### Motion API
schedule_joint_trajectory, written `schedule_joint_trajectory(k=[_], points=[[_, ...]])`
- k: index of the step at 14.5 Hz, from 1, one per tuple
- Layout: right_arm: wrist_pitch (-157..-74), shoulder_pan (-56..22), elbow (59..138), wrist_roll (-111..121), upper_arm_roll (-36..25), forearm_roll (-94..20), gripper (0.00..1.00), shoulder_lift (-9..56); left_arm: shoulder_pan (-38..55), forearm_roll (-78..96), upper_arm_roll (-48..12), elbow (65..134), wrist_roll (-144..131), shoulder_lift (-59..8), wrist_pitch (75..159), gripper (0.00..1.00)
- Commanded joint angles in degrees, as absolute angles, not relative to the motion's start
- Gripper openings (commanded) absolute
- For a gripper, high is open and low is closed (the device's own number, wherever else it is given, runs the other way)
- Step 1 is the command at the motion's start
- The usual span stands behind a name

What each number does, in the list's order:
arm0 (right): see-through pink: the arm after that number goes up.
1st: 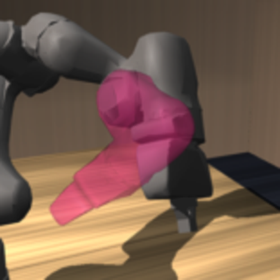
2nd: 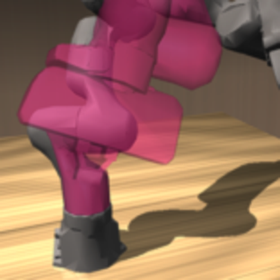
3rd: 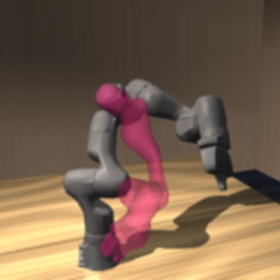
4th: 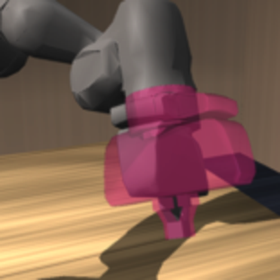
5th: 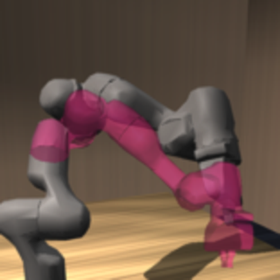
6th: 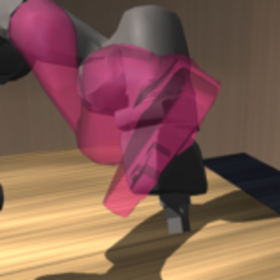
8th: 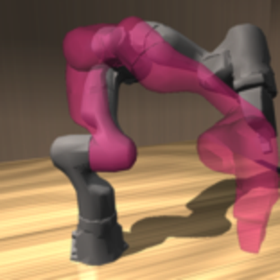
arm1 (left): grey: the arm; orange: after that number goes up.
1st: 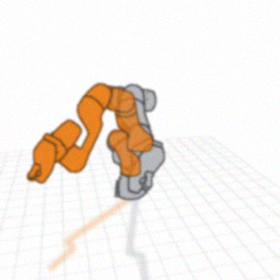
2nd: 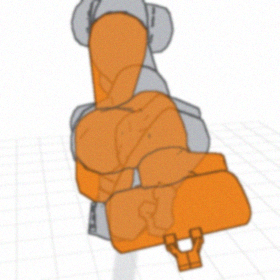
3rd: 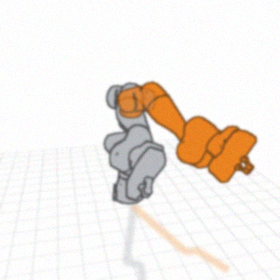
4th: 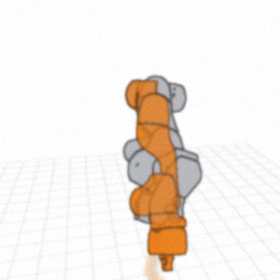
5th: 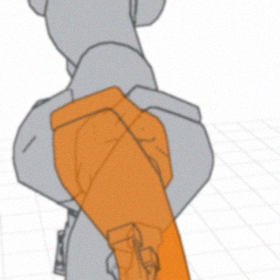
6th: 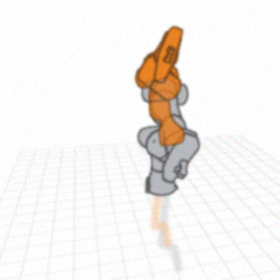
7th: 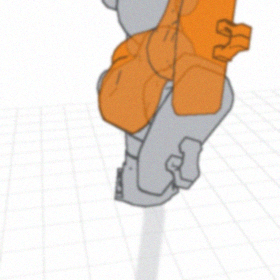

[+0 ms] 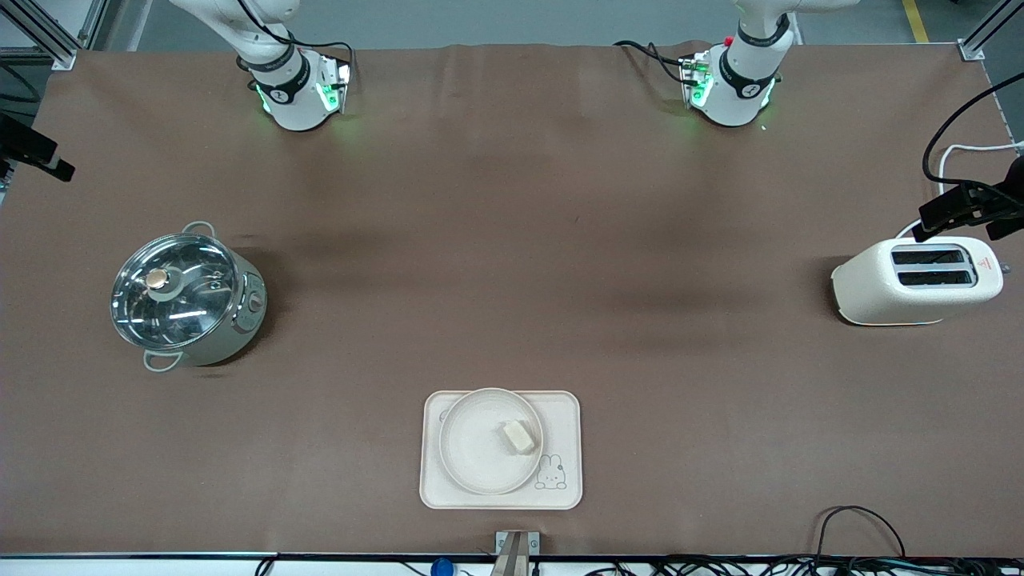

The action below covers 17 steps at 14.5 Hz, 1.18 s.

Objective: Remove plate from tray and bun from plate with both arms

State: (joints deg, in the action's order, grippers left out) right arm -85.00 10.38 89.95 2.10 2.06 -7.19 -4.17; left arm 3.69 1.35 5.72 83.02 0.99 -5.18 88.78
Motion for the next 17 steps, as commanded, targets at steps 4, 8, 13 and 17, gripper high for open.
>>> schedule_joint_trajectory(k=[4, 8, 13, 17], points=[[-103.0, -5.9, 88.9, -4.0, 2.5, -14.7, 1.00, 15.2, 3.7, 2.1, 5.7, 82.4, 1.4, -5.1, 88.3, 1.00], [-112.2, -14.9, 87.2, -13.3, 2.5, -15.2, 1.00, 22.4, 3.7, 2.2, 5.7, 82.4, 1.5, -5.1, 88.2, 1.00], [-135.0, -23.0, 86.0, -14.2, 3.2, -15.2, 1.00, 33.6, 3.7, 2.2, 5.7, 82.4, 1.5, -5.1, 88.2, 1.00], [-147.4, -25.2, 79.7, -17.2, 3.1, -14.9, 1.00, 45.1, 3.7, 2.2, 5.7, 82.4, 1.5, -5.1, 88.2, 1.00]])
